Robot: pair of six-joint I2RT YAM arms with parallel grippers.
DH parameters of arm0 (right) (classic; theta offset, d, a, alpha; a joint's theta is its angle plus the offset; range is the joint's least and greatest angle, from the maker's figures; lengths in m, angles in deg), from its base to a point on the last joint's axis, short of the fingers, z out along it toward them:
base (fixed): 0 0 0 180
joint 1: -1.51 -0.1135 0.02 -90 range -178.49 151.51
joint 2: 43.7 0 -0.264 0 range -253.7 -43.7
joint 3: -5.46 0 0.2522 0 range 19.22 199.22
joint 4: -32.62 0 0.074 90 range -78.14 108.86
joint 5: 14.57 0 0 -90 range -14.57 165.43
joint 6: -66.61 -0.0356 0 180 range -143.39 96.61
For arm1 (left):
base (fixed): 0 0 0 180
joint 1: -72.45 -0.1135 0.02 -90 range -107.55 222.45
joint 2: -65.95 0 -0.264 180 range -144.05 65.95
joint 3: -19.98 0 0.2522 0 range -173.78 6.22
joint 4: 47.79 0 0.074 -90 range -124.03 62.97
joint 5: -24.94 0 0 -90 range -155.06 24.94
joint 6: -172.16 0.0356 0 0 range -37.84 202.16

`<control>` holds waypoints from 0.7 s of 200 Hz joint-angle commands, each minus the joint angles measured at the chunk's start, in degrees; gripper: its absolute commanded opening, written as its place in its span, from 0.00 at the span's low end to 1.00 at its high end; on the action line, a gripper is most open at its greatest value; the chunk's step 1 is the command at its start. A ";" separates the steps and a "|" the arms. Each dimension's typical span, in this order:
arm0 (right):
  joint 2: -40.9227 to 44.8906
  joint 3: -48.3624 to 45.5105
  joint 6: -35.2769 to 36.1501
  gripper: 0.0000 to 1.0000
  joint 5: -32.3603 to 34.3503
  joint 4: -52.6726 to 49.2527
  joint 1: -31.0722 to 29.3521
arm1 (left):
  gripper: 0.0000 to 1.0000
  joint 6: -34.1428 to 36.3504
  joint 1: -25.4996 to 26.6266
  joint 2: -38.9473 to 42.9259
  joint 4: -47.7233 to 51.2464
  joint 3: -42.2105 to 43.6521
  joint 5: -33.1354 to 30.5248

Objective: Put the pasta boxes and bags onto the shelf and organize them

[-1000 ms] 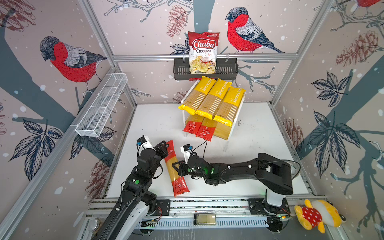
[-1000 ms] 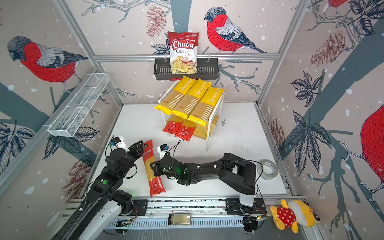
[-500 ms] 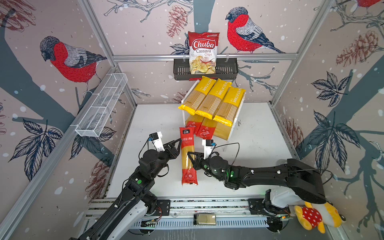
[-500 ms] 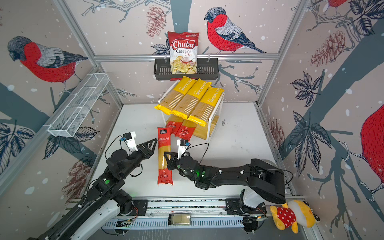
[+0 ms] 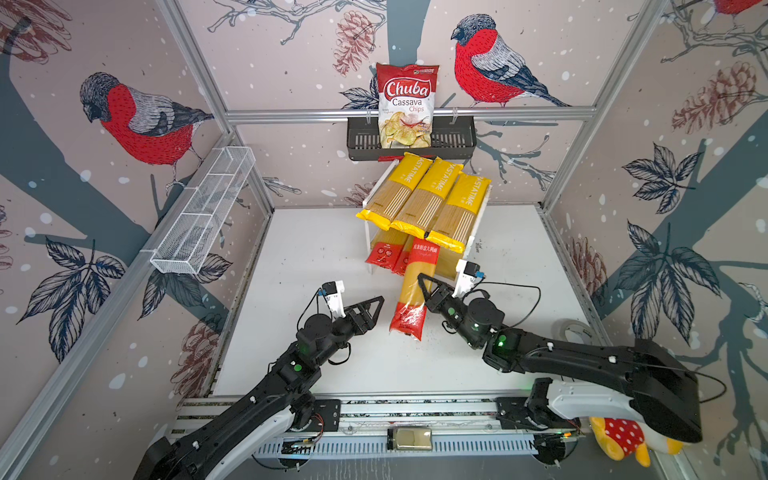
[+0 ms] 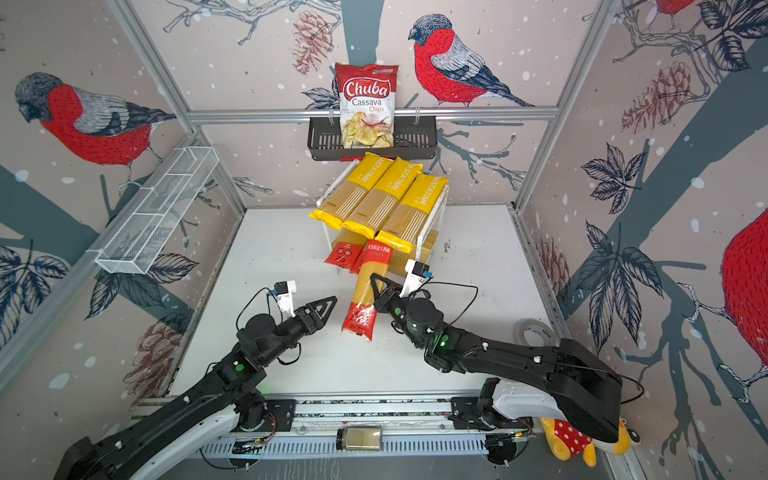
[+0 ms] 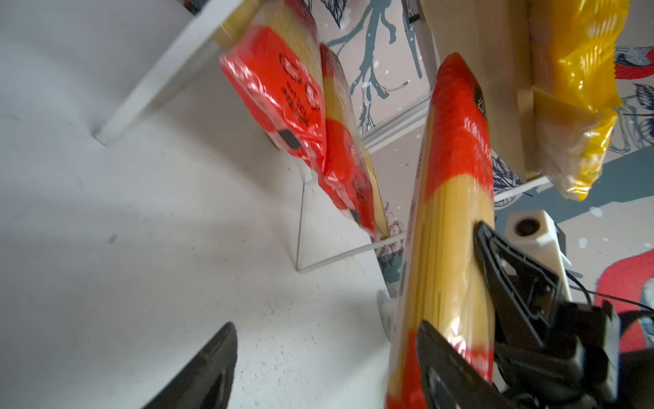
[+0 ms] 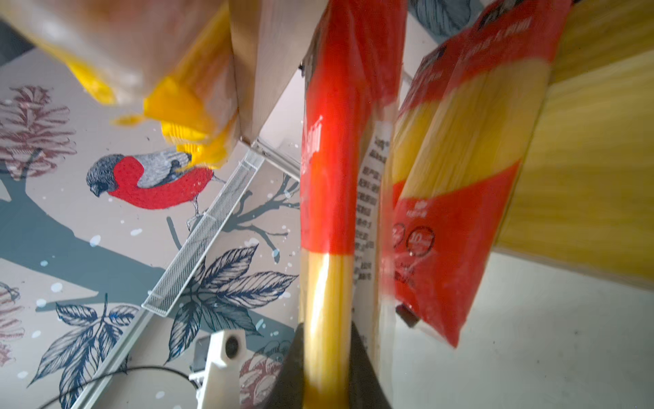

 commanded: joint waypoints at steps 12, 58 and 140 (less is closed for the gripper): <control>3.14 -0.89 -0.45 0.05 1.17 6.35 1.53 | 0.78 -3.72 4.70 -2.00 -14.49 1.15 -0.94; 3.52 -1.50 -1.99 0.05 -0.33 8.21 3.06 | 0.79 -7.26 6.87 -8.30 -25.26 3.73 -0.29; 3.15 -1.23 -3.68 0.07 -1.99 9.71 3.94 | 0.71 -5.09 8.54 -20.47 -34.76 0.24 2.13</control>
